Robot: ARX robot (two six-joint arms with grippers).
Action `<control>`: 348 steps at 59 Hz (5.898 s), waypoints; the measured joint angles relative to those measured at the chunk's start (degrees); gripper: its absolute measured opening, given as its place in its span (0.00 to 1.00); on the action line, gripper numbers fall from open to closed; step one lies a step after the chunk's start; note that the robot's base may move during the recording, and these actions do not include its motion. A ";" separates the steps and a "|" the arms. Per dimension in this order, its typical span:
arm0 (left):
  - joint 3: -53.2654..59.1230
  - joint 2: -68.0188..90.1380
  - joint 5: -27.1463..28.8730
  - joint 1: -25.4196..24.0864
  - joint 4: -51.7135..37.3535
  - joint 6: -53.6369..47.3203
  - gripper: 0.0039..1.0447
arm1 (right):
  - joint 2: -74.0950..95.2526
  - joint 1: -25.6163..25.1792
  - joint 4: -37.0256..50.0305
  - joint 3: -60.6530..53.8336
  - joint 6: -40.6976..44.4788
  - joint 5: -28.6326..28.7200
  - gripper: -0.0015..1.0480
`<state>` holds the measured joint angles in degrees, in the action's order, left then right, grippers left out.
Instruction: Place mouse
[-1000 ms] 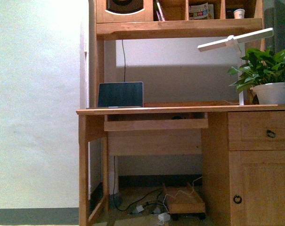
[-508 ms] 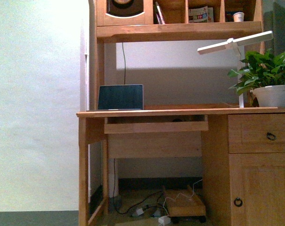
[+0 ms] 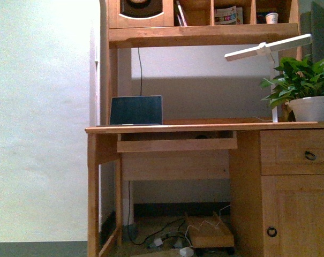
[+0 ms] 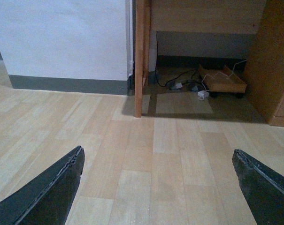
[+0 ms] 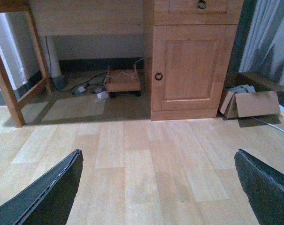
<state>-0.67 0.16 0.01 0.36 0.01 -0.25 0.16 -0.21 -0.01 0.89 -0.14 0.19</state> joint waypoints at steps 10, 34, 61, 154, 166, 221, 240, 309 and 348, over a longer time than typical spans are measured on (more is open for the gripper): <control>0.00 0.00 0.00 0.00 0.00 0.00 0.93 | 0.00 0.00 0.00 0.00 0.00 0.02 0.93; 0.00 -0.02 0.00 0.00 0.00 0.00 0.93 | -0.02 0.00 -0.02 0.00 0.00 0.00 0.93; 0.00 -0.02 0.00 0.00 0.00 0.00 0.93 | -0.02 0.00 -0.02 0.00 0.00 0.02 0.93; 0.00 -0.02 0.00 0.00 0.00 0.00 0.93 | 0.00 0.00 -0.02 0.00 0.00 0.00 0.93; -5.86 18.91 -21.55 -8.79 0.15 2.78 0.93 | 0.00 0.00 -0.02 0.00 0.00 0.00 0.93; -42.84 106.38 -30.05 -3.78 -53.35 -84.15 0.93 | 0.00 0.00 -0.02 0.00 0.00 0.00 0.93; -53.33 115.71 -33.83 -4.22 -52.54 -85.68 0.93 | 0.00 0.00 -0.02 0.00 0.00 0.00 0.93; -67.08 113.48 -36.59 2.27 -7.98 -72.19 0.93 | 0.00 0.00 -0.02 0.00 0.00 0.00 0.93; -57.33 98.38 -38.49 7.52 -25.07 -19.43 0.93 | 0.00 0.00 -0.02 0.00 -0.02 0.02 0.93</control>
<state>-58.00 98.54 -38.48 7.88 -25.06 -19.68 0.16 -0.21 -0.03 0.89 -0.16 0.21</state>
